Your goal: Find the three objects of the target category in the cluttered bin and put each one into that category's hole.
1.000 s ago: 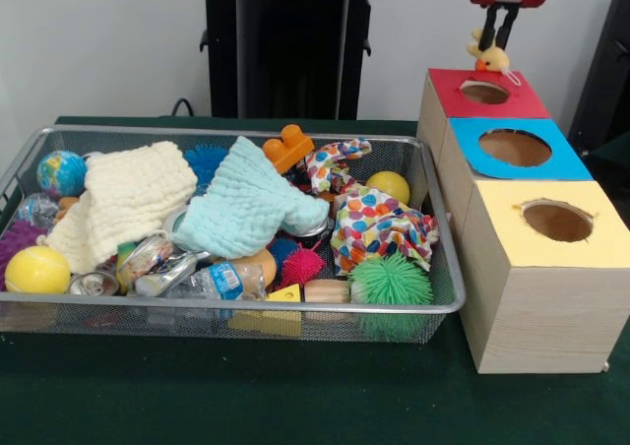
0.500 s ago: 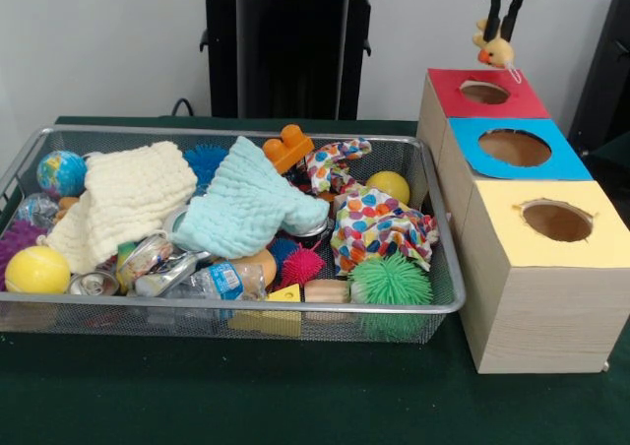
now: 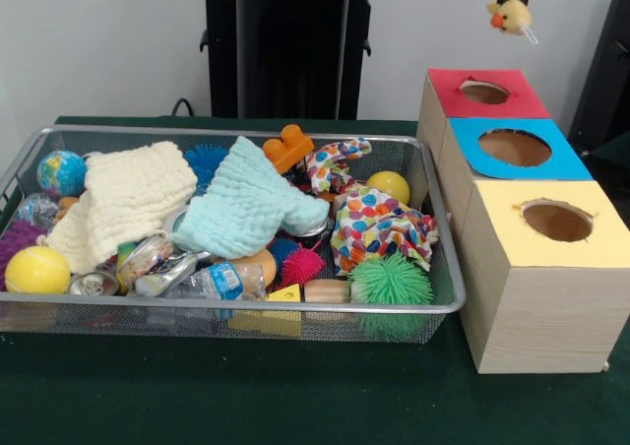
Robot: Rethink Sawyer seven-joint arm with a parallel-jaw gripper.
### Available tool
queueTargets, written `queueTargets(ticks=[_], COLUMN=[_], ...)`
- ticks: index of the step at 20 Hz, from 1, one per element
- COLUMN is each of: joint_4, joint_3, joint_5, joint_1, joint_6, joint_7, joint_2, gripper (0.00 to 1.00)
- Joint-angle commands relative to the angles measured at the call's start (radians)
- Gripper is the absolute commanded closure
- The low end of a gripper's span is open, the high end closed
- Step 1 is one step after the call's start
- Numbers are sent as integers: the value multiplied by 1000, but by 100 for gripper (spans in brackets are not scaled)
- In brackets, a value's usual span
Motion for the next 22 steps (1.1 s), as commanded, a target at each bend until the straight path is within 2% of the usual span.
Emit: queueTargets(ticks=[1, 6, 11, 16, 22], joint_4=[67, 23, 8, -14, -43], joint_3=[114, 104, 90, 58, 22], joint_5=[35, -58, -107, -195, -277], joint_1=[-46, -25, -16, 9, 27], joint_6=[125, 72, 62, 20, 2], joint_7=[-316, -214, -174, -116, -67], joint_2=[-86, -22, 16, 109, 187], gripper=[100, 100, 100, 100, 100])
